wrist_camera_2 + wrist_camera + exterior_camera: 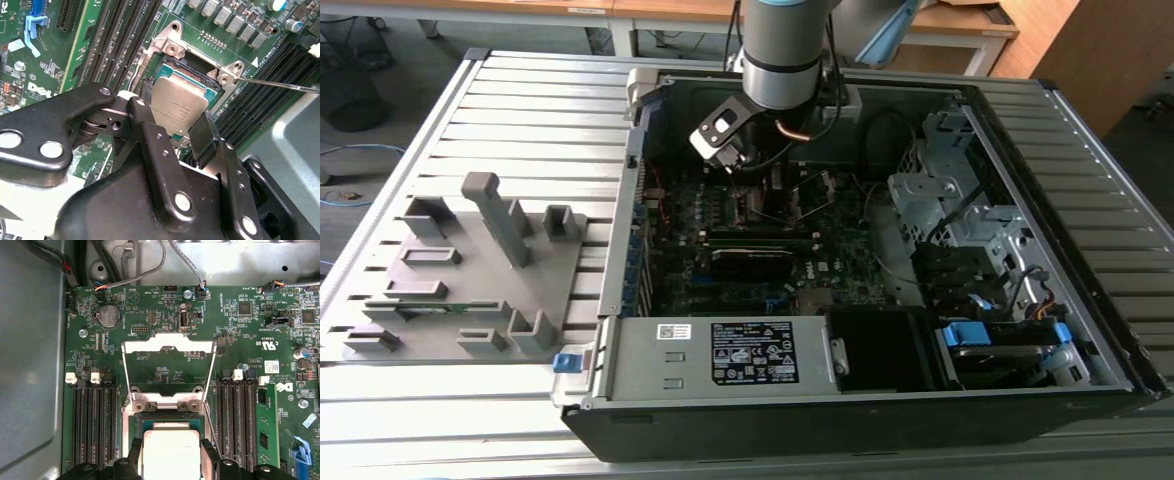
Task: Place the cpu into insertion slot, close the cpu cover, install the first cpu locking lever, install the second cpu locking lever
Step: 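Place the cpu into insertion slot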
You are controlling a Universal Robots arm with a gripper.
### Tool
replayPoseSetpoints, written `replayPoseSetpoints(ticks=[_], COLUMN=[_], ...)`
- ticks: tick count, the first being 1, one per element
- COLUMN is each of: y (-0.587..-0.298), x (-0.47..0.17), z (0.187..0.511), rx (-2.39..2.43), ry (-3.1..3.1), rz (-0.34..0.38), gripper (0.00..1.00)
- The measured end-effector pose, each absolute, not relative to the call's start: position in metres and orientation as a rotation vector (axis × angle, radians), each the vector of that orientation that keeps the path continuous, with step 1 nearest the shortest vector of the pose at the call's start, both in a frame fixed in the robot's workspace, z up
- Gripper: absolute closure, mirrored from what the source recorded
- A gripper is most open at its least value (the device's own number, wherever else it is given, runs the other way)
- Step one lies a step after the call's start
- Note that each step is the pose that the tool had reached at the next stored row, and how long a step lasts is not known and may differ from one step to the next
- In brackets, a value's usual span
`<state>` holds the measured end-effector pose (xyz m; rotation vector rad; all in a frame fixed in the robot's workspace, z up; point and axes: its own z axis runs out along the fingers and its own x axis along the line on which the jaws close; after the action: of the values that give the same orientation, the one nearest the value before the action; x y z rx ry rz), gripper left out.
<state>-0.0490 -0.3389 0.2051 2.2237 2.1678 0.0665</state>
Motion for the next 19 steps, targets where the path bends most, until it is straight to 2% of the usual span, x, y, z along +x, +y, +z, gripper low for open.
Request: replayPoseSetpoints(ticks=[19], y=[-0.3388], x=[-0.0506], z=[0.2005], rx=[2.219], ry=[2.166], rz=[0.073], gripper=[0.46])
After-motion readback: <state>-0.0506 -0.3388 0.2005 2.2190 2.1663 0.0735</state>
